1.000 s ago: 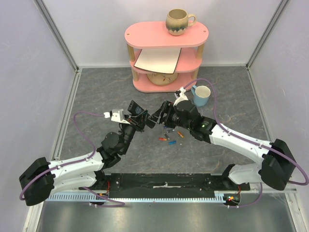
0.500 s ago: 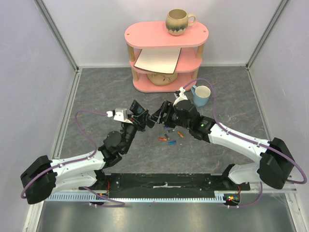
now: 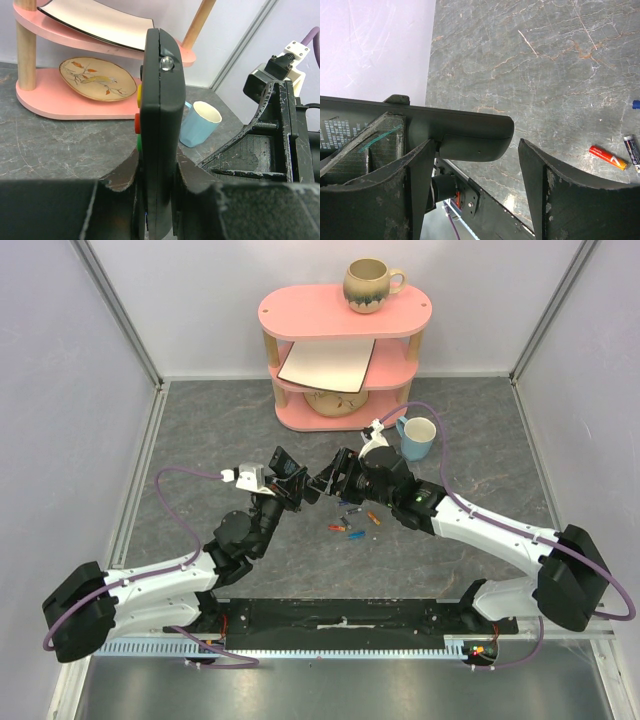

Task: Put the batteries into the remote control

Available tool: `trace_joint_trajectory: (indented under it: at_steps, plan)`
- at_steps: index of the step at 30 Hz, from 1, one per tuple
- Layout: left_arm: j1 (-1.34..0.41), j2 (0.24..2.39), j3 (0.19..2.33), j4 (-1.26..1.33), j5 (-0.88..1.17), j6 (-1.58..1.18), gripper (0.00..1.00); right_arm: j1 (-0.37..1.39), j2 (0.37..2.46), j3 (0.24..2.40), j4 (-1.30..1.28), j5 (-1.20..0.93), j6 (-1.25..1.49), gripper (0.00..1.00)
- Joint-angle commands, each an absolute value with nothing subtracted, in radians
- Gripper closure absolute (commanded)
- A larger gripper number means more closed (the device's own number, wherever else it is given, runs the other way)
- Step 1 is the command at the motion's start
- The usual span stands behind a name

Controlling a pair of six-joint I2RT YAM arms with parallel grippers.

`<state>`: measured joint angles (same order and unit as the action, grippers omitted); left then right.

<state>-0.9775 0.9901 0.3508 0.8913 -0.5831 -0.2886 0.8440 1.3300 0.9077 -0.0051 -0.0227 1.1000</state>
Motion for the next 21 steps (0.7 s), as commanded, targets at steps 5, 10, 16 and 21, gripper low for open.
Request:
trace_joint_trajectory:
  at_steps: [5,10,16,21]
  plan:
    - [-1.003,0.945,0.443,1.137,-0.540,-0.285,0.98,0.851,1.336,0.868,-0.087,-0.032,1.072,0.26]
    - [-0.994,0.943,0.431,1.137,-0.561,-0.285,0.98,0.853,1.319,0.865,-0.094,-0.032,1.069,0.26]
    - [-0.980,0.936,0.417,1.134,-0.580,-0.285,0.98,0.853,1.298,0.853,-0.103,-0.029,1.069,0.26]
    - [-0.960,0.917,0.411,1.121,-0.586,-0.284,0.98,0.851,1.276,0.839,-0.106,-0.023,1.069,0.26]
